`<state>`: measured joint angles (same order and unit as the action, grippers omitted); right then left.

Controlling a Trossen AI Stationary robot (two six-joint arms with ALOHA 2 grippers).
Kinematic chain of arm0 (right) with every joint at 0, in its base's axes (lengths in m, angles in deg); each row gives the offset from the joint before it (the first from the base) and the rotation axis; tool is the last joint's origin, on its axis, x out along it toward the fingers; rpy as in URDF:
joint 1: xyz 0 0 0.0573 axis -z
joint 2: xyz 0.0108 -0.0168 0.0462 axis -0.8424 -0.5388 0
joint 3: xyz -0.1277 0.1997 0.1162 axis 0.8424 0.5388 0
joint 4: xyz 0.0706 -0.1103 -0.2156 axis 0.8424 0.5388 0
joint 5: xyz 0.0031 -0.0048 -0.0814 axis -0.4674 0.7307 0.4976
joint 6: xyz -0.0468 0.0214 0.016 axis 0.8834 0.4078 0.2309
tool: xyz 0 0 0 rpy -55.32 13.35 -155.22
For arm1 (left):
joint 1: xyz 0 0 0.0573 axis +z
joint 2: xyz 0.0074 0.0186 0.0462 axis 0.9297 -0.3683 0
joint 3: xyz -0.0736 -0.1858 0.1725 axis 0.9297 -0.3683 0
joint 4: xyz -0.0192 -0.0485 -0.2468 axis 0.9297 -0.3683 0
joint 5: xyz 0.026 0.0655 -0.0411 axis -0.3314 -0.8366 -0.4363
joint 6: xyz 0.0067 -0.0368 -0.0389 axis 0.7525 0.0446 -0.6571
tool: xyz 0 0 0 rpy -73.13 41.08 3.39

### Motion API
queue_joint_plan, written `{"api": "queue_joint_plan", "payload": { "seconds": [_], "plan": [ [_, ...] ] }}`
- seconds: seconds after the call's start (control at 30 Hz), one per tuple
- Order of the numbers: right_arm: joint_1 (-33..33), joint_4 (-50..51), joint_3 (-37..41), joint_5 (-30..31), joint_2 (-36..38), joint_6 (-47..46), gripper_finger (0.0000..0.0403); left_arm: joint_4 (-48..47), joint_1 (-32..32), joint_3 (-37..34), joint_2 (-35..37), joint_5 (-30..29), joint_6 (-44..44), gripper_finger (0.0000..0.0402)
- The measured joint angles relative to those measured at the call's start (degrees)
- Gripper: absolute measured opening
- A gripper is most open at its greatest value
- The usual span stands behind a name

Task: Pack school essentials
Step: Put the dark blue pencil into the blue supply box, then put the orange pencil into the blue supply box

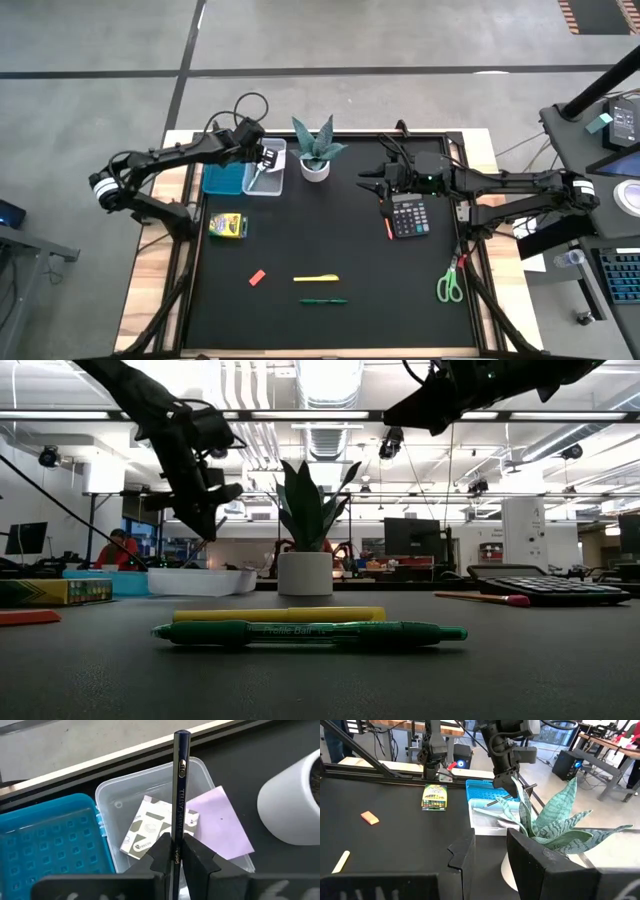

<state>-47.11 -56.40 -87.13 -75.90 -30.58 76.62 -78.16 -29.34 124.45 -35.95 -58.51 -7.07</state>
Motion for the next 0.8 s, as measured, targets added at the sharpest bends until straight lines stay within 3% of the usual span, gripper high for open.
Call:
{"api": "queue_joint_plan", "payload": {
  "seconds": [0.53, 0.8],
  "plan": [
    [0.0, 0.0, 0.0, 0.0, 0.0, 0.3, 0.0102, 0.0, 0.0, -0.2, 0.0, 0.0, 0.8, 0.0101],
    [0.0, 0.4, 0.1, 0.0, 0.0, 0.0, 0.0102, -0.1, -1.0, -0.2, 1.3, 0.1, 2.2, 0.011]
  ]
}}
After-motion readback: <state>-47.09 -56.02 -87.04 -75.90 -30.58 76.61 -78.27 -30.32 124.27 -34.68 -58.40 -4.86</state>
